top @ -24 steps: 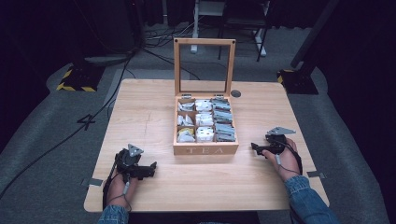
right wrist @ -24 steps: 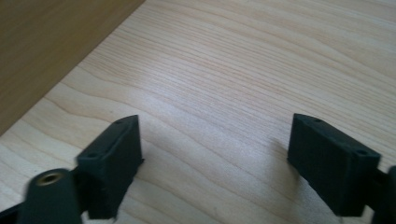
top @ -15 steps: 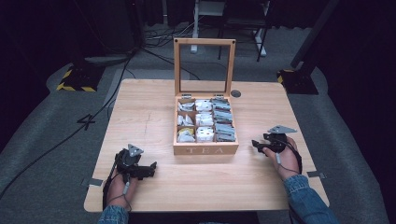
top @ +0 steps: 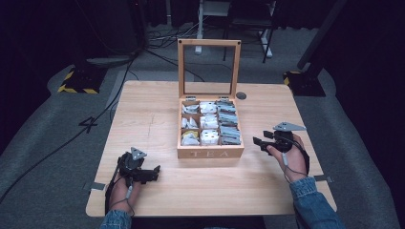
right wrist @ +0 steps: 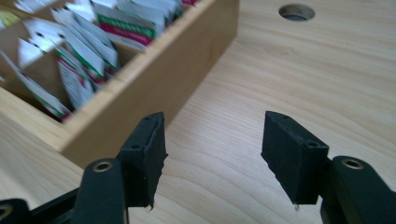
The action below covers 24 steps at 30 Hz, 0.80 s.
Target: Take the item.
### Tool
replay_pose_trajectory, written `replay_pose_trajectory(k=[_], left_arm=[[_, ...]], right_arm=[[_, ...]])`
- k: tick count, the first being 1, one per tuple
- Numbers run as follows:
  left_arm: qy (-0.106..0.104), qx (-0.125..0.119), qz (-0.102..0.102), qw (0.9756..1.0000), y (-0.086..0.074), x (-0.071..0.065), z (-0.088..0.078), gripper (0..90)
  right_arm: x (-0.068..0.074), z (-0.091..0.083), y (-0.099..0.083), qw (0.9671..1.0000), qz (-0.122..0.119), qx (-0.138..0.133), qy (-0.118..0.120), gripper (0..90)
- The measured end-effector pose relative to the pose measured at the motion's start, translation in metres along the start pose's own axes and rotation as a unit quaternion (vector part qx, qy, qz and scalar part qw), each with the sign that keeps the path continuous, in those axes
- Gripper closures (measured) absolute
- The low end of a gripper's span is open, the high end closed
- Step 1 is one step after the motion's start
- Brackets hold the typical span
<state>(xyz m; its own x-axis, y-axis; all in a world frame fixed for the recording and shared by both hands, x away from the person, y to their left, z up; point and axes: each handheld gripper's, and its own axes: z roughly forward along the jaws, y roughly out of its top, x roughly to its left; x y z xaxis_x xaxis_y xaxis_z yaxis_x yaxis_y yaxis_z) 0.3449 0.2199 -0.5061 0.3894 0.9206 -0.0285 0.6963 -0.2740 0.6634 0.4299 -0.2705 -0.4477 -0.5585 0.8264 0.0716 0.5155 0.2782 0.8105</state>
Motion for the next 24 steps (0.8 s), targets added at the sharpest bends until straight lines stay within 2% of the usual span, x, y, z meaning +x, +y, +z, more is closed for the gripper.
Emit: replay_pose_trajectory(k=[12, 24], left_arm=[[0.0, 0.0, 0.0, 1.0, 0.0, 0.0, 0.0, 0.0], [0.0, 0.0, 0.0, 1.0, 0.0, 0.0, 0.0, 0.0]], right_arm=[[0.022, -0.011, 0.024, 0.9992, -0.002, -0.024, 0.032, 42.2], [0.047, -0.006, 0.042, 0.9972, -0.017, -0.035, 0.063, 42.2]])
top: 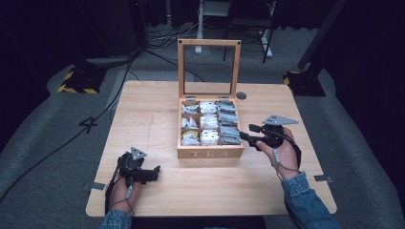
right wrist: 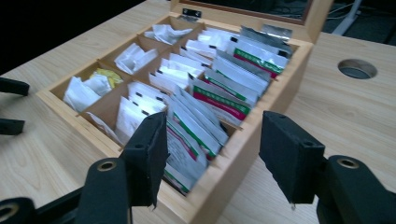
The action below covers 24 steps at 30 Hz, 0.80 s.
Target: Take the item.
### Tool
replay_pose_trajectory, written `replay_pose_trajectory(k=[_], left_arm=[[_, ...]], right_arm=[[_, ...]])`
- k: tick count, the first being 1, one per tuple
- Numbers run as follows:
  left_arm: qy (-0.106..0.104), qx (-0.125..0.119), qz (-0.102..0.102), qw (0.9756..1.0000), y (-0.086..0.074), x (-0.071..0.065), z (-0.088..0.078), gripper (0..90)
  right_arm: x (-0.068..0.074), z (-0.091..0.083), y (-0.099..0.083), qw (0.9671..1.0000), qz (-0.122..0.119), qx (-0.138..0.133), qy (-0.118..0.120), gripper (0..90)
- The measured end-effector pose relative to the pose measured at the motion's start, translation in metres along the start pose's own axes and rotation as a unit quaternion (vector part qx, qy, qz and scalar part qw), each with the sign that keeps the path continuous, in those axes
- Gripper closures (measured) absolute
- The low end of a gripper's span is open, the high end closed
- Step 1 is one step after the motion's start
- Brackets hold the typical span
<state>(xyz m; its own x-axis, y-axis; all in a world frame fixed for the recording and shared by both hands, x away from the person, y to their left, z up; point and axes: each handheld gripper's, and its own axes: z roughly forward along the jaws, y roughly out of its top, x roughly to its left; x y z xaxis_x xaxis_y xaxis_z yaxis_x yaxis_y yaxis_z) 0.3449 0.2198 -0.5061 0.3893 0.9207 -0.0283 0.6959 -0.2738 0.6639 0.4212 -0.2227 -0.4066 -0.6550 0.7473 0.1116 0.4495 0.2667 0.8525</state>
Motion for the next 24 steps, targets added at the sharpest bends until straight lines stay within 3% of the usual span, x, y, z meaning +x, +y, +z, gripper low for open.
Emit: replay_pose_trajectory(k=[6, 24], left_arm=[[-0.001, 0.0, 0.003, 1.0, 0.001, 0.001, 0.001, 0.0], [0.002, -0.001, 0.001, 1.0, 0.001, 0.001, 0.001, 0.0]], right_arm=[[0.012, 0.006, 0.012, 0.9998, -0.003, -0.003, 0.02, 41.7], [0.043, 0.035, 0.022, 0.9975, -0.024, 0.019, 0.064, 43.7]])
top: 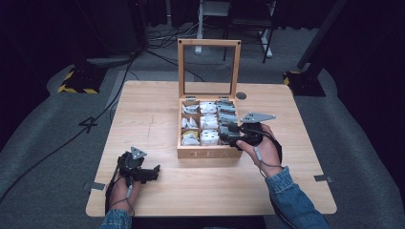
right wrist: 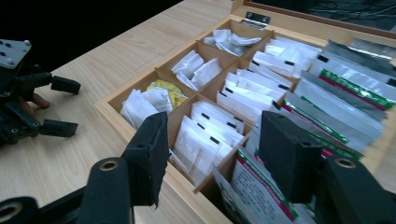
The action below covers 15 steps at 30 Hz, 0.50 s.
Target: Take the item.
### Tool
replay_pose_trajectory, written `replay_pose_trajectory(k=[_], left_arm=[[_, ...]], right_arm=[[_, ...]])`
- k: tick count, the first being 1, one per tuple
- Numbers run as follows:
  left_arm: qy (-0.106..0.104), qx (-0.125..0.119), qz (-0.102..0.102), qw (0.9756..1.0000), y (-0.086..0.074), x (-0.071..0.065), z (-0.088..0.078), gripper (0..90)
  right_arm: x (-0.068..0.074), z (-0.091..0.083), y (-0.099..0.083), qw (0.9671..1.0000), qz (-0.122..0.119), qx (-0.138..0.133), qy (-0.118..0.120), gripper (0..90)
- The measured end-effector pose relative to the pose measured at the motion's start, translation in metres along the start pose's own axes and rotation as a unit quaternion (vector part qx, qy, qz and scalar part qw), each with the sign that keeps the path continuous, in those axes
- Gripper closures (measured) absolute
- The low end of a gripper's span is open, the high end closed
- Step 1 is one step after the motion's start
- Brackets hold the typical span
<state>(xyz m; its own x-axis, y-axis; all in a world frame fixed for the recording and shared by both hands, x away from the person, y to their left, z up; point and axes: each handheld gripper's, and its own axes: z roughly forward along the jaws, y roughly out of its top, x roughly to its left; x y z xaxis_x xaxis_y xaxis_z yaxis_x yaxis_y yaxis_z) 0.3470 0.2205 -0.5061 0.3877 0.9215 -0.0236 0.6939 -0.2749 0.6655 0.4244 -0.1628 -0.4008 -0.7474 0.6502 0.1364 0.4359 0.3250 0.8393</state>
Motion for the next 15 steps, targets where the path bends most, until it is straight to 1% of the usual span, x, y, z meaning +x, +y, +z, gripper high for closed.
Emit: replay_pose_trajectory(k=[3, 6, 9, 10, 11, 12, 13, 14, 15], left_arm=[[0.0, 0.0, 0.0, 1.0, 0.0, 0.0, 0.0, 0.0], [-0.002, -0.001, -0.002, 1.0, 0.0, 0.0, 0.0, 0.0], [-0.002, -0.001, -0.002, 1.0, 0.0, 0.0, 0.0, 0.0], [-0.001, -0.001, -0.002, 1.0, 0.0, 0.0, 0.0, 0.0], [-0.001, -0.001, -0.002, 1.0, 0.0, 0.0, 0.0, 0.0], [-0.002, 0.0, -0.002, 1.0, 0.0, 0.0, 0.0, 0.0], [-0.002, 0.0, -0.002, 1.0, 0.0, 0.0, 0.0, 0.0], [-0.002, -0.001, -0.002, 1.0, 0.0, 0.0, 0.0, 0.0], [-0.002, -0.001, -0.002, 1.0, 0.0, 0.0, 0.0, 0.0]], right_arm=[[0.005, 0.005, 0.004, 1.0, 0.001, 0.001, 0.009, 44.6], [0.005, 0.008, 0.004, 0.9999, 0.003, 0.007, 0.009, 46.8], [0.009, 0.017, 0.005, 0.9994, 0.001, 0.029, 0.016, 51.4], [0.011, 0.023, 0.005, 0.9988, -0.002, 0.042, 0.023, 54.1], [0.011, 0.023, 0.005, 0.9988, -0.002, 0.042, 0.023, 54.1], [0.014, 0.029, 0.006, 0.998, -0.009, 0.056, 0.027, 55.4], [0.014, 0.029, 0.006, 0.998, -0.009, 0.056, 0.027, 55.4], [0.017, 0.036, 0.006, 0.9974, -0.015, 0.066, 0.027, 55.8], [0.017, 0.036, 0.006, 0.9974, -0.015, 0.066, 0.027, 55.8]])
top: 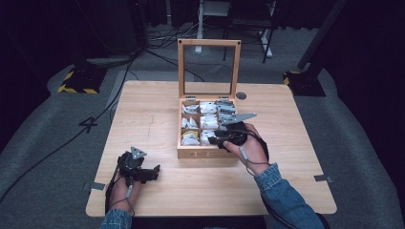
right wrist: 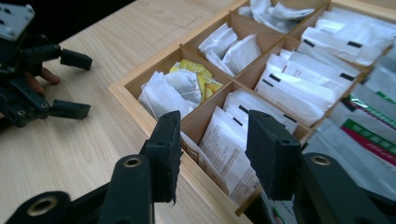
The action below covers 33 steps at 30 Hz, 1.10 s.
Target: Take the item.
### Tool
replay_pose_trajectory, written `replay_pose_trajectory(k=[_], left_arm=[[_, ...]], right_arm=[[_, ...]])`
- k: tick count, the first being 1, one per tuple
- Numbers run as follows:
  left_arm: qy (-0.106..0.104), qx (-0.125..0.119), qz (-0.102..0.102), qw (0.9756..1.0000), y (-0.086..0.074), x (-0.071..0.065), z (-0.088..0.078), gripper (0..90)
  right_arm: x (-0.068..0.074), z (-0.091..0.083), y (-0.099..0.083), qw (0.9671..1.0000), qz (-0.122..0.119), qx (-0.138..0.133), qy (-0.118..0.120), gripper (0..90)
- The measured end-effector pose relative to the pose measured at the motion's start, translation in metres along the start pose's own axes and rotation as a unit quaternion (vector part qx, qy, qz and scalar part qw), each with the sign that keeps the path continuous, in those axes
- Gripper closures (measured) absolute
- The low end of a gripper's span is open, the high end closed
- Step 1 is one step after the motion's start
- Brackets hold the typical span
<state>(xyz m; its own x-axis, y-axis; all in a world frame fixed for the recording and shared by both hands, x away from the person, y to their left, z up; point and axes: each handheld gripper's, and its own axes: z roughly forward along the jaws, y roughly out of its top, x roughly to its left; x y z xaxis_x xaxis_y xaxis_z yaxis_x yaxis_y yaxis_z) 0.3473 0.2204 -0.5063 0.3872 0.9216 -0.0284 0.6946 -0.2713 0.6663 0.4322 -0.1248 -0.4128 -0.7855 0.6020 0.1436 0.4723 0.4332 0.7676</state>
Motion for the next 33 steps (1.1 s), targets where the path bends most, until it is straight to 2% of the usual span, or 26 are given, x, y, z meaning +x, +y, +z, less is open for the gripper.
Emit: replay_pose_trajectory(k=[4, 8, 10, 11, 14, 17, 22, 26, 28, 33], left_arm=[[0.0, 0.0, 0.0, 1.0, 0.0, 0.0, 0.0, 0.0], [0.0, 0.0, 0.0, 1.0, 0.0, 0.0, 0.0, 0.0], [0.0, 0.0, 0.0, 1.0, 0.0, 0.0, 0.0, 0.0], [0.0, 0.0, 0.0, 1.0, 0.0, 0.0, 0.0, 0.0], [0.0, 0.0, 0.0, 1.0, 0.0, 0.0, 0.0, 0.0], [0.0, 0.0, 0.0, 1.0, 0.0, 0.0, 0.0, 0.0], [0.0, 0.0, 0.0, 1.0, 0.0, 0.0, 0.0, 0.0], [0.0, 0.0, 0.0, 1.0, 0.0, 0.0, 0.0, 0.0], [0.0, 0.0, 0.0, 1.0, 0.0, 0.0, 0.0, 0.0], [0.0, 0.0, 0.0, 1.0, 0.0, 0.0, 0.0, 0.0]], right_arm=[[0.002, 0.014, 0.0, 0.9996, -0.009, 0.025, -0.003, 58.5], [0.002, 0.019, 0.0, 0.9993, -0.006, 0.038, -0.004, 62.1], [0.0, 0.02, -0.001, 0.9989, -0.007, 0.045, -0.008, 65.7], [-0.002, 0.021, -0.001, 0.9985, -0.013, 0.05, -0.017, 70.3], [-0.003, 0.022, -0.002, 0.9981, -0.018, 0.053, -0.025, 72.9], [-0.005, 0.024, -0.002, 0.9981, -0.01, 0.053, -0.029, 72.2], [-0.004, 0.025, -0.001, 0.9981, -0.005, 0.056, -0.024, 70.6], [-0.001, 0.027, 0.0, 0.998, -0.005, 0.06, -0.02, 73.1], [0.0, 0.029, -0.001, 0.9976, -0.01, 0.063, -0.027, 75.0], [0.001, 0.03, -0.001, 0.9966, -0.018, 0.078, -0.022, 90.0]])
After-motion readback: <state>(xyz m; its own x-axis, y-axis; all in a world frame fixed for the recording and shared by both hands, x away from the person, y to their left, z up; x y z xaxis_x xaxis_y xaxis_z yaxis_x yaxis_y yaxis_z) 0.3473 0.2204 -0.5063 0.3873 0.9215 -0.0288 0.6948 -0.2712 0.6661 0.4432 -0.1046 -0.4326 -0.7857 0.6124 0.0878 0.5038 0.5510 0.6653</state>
